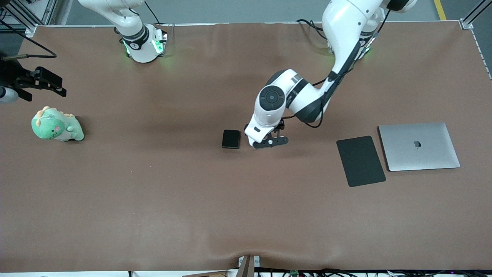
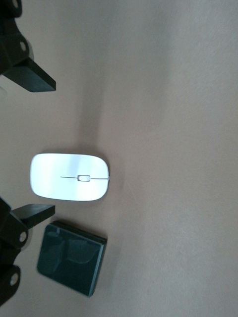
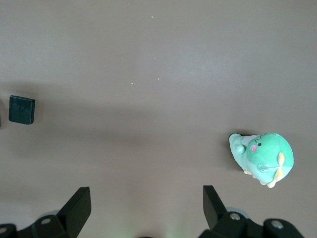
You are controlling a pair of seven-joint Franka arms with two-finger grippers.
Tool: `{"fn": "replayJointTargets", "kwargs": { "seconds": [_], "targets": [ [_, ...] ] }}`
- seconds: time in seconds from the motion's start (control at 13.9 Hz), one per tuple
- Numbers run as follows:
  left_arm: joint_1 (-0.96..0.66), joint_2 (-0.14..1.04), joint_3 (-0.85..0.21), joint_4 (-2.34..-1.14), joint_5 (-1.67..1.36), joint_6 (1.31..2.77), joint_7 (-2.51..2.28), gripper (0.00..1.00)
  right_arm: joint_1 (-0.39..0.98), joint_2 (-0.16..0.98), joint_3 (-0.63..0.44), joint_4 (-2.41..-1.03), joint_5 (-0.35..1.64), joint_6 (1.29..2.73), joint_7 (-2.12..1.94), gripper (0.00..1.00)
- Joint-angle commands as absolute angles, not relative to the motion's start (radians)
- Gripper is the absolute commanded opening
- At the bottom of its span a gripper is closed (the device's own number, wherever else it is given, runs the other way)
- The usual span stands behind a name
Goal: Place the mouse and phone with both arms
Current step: 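Reach the left gripper down to the white mouse and grasp it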
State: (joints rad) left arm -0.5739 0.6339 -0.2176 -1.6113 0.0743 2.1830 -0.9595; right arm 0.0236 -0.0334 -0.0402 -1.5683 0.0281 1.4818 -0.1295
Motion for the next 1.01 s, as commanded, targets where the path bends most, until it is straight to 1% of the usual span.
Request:
{"fn": "replayJointTargets", "kwargs": {
  "seconds": [0.0,0.36,0.65,0.86,0.94],
  "targets": [
    [-0.603,0.693,-0.212,-1.597,0.164,2.235,-1.072,1.0,0.015,-0.032,-0.035,-1.569,0.034,1.485,-0.135,1.0],
    [-0.624,0.726,-0.213,-1.598,0.166,2.264,-1.095,1.0,0.014,-0.005,-0.035,-1.543,0.041,1.485,-0.132,1.0],
    [-0.638,0.758,-0.212,-1.6,0.167,2.318,-1.097,1.0,0.014,0.026,-0.035,-1.532,0.04,1.479,-0.138,1.0],
    [-0.644,0.77,-0.212,-1.601,0.167,2.321,-1.095,0.97,0.023,0.064,-0.035,-1.534,0.038,1.479,-0.138,1.0],
    [-0.644,0.772,-0.212,-1.603,0.167,2.321,-1.095,0.94,0.025,0.089,-0.035,-1.534,0.038,1.476,-0.137,1.0]
  ]
}}
